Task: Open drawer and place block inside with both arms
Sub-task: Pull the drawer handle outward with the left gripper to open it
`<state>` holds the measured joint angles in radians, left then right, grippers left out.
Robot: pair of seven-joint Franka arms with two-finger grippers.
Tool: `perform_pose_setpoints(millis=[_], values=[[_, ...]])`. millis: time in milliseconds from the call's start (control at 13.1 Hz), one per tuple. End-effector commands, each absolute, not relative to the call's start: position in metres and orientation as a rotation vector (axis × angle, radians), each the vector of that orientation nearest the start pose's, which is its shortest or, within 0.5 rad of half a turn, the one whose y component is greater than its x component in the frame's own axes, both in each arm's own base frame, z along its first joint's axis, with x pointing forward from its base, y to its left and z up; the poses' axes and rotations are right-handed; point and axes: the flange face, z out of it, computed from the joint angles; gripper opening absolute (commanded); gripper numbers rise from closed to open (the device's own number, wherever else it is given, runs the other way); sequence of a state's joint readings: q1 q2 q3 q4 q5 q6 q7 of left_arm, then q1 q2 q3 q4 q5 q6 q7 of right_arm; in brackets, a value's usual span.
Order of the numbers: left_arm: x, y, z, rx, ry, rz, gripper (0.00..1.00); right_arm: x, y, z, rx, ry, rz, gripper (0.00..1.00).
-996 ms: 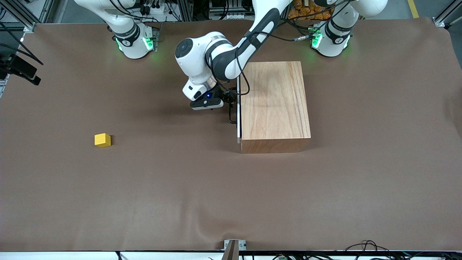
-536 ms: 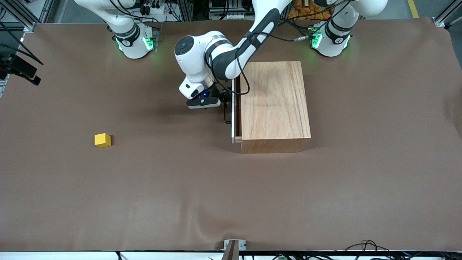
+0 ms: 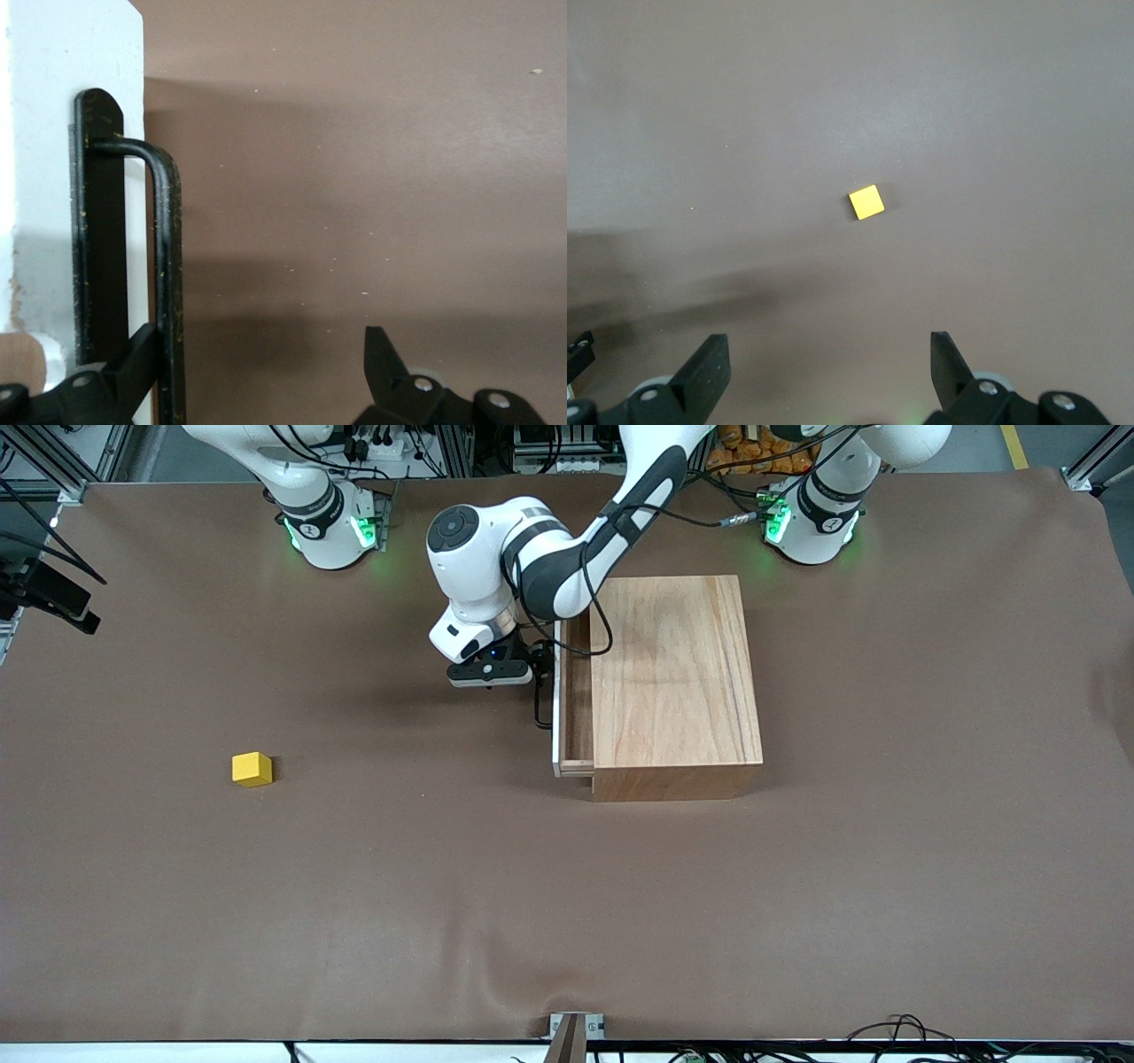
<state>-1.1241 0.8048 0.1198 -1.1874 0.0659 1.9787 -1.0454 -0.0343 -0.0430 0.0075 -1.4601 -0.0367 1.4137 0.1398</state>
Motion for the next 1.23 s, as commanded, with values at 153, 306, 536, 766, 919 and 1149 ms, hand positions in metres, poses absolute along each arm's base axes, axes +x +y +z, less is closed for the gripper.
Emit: perform_pose_setpoints(millis=[153,306,536,766,919,1149], values=[[0.386,-0.659,0.320,-3.125,-0.008,-0.191,1.00,0.522,-0.021,0.687,-3.182,0.280,0.005,1.00],[0.385,-0.660,0.317,-3.126,-0.002,-0.192,1.00,0.522,-0.021,0.687,-3.181,0.280,0.005,1.00],[0.384,-0.662,0.307,-3.123,0.005,-0.185,1.00,0.522,-0.022,0.687,-3.180,0.282,0.003,1.00],[0.384,-0.664,0.306,-3.142,0.006,-0.201,1.00,0.522,-0.021,0.687,-3.181,0.280,0.005,1.00],[0.381,-0.669,0.301,-3.159,0.014,-0.202,1.00,0.522,-0.023,0.687,-3.182,0.285,0.005,1.00],[0.380,-0.674,0.303,-3.202,0.007,-0.208,1.00,0.522,-0.023,0.687,-3.180,0.285,0.005,1.00]])
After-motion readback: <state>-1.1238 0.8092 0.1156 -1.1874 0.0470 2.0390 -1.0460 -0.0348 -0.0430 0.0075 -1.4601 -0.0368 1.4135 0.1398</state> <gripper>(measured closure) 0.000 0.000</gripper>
